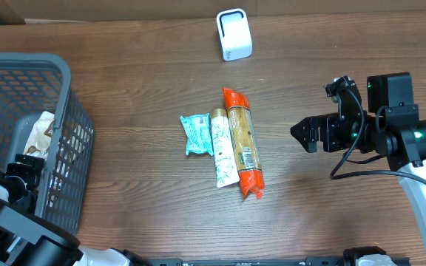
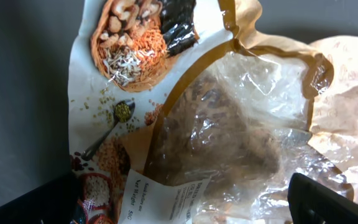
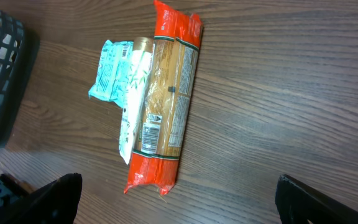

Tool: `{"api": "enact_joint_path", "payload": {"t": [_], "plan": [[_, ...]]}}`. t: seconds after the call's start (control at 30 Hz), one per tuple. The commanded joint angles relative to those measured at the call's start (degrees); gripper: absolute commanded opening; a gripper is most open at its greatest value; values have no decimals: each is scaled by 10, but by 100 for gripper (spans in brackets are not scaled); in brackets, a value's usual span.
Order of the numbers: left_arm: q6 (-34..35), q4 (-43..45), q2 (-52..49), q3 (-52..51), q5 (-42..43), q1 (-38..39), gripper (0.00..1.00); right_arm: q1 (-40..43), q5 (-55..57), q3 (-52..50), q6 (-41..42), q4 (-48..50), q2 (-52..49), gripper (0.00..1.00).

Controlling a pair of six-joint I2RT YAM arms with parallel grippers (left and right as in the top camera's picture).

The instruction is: Scan the item barcode

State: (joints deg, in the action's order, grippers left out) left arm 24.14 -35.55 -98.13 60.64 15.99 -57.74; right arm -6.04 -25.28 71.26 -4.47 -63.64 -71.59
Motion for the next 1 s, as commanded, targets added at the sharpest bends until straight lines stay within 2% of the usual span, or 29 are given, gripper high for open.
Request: {"api": "enact_joint_path", "payload": {"t": [0.0,0.23,0.43,0.7,0.97], "plan": [[3,-20,-12,5,16,3,100,1,-5,14,1,3,1,100],[25,-90,7,68,-79,2,100,1,-5,14,1,9,1,100],[12,-71,-3,68,-114,5,100,1,-5,14,1,10,1,100],[-11,-7,-38,6,-103,12,100,1,-5,14,1,12,1,100],[-49,51,-39,-7,15,13,97,1,-5,14,1,12,1,100]]}}
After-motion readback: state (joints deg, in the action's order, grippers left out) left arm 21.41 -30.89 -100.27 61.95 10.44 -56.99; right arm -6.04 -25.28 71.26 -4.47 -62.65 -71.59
